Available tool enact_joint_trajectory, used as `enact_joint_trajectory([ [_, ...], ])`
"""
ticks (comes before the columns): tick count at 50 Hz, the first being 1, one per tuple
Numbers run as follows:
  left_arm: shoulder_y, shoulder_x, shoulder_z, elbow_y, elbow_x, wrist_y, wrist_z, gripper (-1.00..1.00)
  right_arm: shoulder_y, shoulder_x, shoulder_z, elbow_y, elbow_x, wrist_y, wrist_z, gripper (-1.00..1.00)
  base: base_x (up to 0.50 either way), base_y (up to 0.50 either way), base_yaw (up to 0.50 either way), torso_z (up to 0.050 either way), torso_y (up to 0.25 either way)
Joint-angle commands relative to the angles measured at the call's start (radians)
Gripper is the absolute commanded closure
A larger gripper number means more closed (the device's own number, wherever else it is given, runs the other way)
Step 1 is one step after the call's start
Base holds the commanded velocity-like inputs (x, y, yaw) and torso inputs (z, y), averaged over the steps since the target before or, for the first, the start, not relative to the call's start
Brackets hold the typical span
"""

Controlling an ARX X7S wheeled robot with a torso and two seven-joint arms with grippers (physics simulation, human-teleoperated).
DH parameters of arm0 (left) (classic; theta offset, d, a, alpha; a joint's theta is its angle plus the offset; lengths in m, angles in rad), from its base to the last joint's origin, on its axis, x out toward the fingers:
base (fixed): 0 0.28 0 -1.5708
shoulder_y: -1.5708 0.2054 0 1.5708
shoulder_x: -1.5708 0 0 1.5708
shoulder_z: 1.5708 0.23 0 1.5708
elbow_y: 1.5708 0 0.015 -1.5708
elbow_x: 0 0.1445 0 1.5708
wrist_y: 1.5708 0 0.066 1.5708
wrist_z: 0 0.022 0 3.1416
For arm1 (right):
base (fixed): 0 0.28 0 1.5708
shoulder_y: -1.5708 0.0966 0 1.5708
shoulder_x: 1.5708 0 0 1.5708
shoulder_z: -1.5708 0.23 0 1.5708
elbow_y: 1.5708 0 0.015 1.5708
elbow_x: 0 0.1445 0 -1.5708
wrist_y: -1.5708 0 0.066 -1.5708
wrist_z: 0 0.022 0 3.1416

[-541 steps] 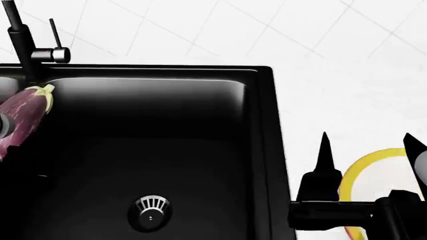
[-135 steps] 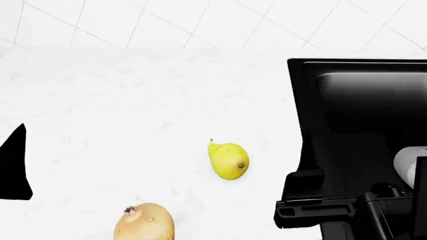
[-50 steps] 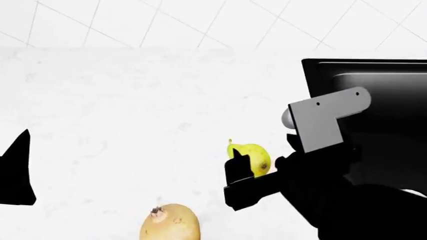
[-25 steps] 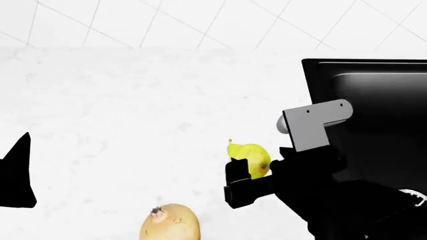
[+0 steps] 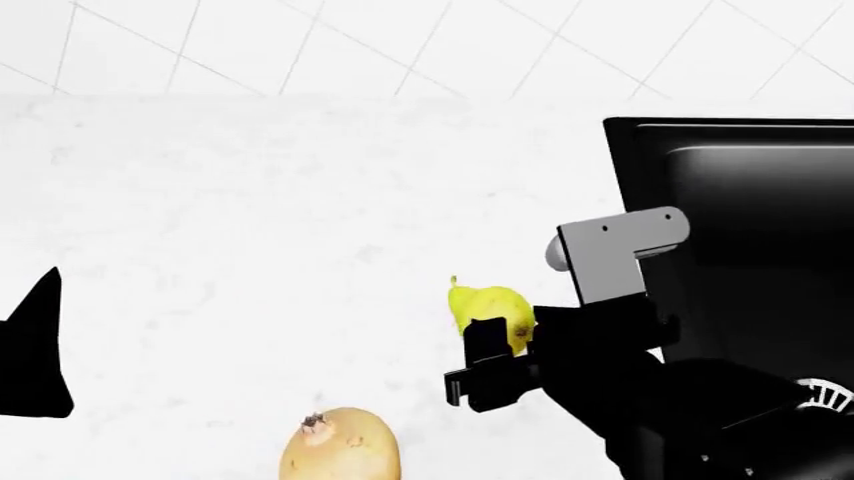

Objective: There is a mixed pile of frozen fruits and vegetables on the counter. Locate all the frozen vegetables and place the items in a bowl on the counter. Take all the frozen fruits and defrost them in a running sink.

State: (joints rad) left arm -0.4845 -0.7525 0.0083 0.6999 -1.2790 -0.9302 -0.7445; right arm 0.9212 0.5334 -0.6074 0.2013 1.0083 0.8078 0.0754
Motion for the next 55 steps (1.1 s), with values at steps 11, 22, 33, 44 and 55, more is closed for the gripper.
enact_joint_trajectory([
  [11, 0.008, 0.010, -0.030, 0.004, 0.002, 0.037, 0.022, -1.00, 0.004, 0.019, 0.061, -0.120, 0.025, 0.027, 0.022, 1.00, 0.00, 0.00, 0.00, 0.000, 0.000],
  [22, -0.043, -0.035, -0.019, 0.032, -0.061, 0.003, 0.049, -1.00, 0.005, 0.118, 0.178, -0.344, 0.180, 0.113, 0.180, 1.00, 0.00, 0.00, 0.00, 0.000, 0.000],
  [33, -0.153, -0.038, 0.045, 0.074, -0.272, -0.054, 0.005, -1.00, 0.034, 0.185, 0.273, -0.490, 0.336, 0.179, 0.322, 1.00, 0.00, 0.00, 0.00, 0.000, 0.000],
  [44, -0.216, 0.004, 0.129, 0.112, -0.336, -0.089, -0.026, -1.00, 0.015, 0.219, 0.332, -0.551, 0.414, 0.171, 0.380, 1.00, 0.00, 0.00, 0.00, 0.000, 0.000],
  [55, -0.222, 0.068, 0.221, 0.147, -0.356, -0.118, -0.039, -1.00, -0.032, 0.266, 0.383, -0.618, 0.479, 0.158, 0.426, 1.00, 0.00, 0.00, 0.00, 0.000, 0.000],
])
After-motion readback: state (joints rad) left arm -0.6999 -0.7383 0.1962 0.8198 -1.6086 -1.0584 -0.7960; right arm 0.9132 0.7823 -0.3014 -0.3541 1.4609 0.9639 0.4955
